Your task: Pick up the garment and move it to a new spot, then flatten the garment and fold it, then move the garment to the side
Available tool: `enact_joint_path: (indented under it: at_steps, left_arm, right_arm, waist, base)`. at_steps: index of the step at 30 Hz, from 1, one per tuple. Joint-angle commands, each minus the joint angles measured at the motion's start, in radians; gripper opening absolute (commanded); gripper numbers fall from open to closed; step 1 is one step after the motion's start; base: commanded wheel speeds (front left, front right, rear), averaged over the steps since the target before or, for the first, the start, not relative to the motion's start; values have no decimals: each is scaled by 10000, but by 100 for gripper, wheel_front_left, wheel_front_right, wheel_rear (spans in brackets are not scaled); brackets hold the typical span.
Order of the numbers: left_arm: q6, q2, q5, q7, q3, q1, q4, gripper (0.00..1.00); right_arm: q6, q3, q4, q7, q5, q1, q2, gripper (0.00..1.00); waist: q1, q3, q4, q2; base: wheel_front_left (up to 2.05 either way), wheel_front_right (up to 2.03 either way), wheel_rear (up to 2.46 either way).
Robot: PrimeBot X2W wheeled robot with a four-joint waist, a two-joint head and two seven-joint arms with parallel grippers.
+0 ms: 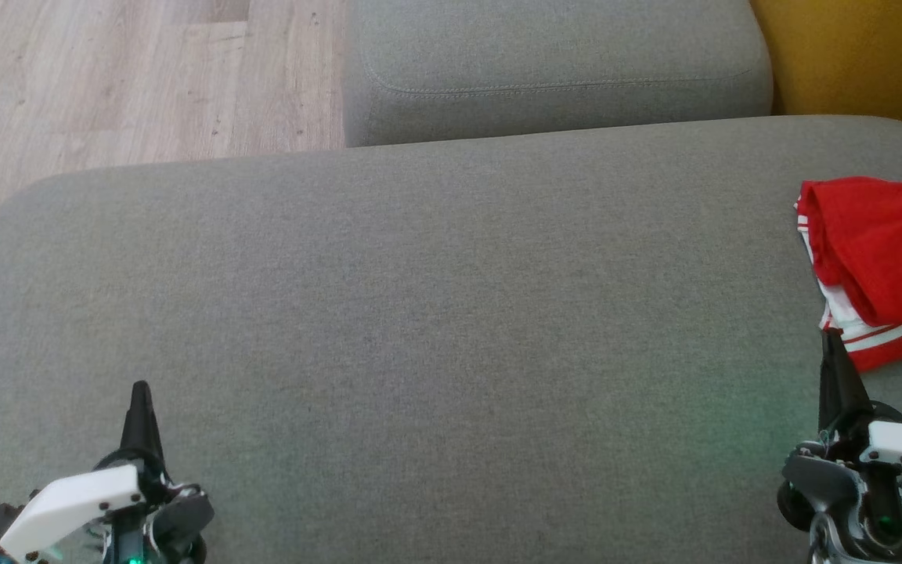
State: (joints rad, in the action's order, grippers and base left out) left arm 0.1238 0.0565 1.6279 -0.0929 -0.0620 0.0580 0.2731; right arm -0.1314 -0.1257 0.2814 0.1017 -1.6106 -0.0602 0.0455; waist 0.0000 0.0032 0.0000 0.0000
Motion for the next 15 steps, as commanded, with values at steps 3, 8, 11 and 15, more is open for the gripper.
enact_joint_path:
  at_steps: [3,8,11,15]
  left_arm:
    - [69,66,-48,-64,-344,486,-286,0]
    - [69,57,-58,-73,-356,486,-285,0]
    - [69,53,-64,-79,-362,487,-285,0]
    - [69,47,-71,-85,-371,488,-285,0]
  right_arm:
    - [7,196,-370,53,-43,-470,107,0]
    - [7,189,-370,58,-38,-471,103,0]
    - [7,186,-370,61,-35,-471,100,0]
    - [7,181,-370,65,-31,-471,97,0]
  waist:
    - [0,0,0,0]
    - [0,0,0,0]
    - [0,0,0,0]
    - [0,0,0,0]
  base:
    - [0,0,0]
    - [0,0,0]
    - [0,0,0]
    - [0,0,0]
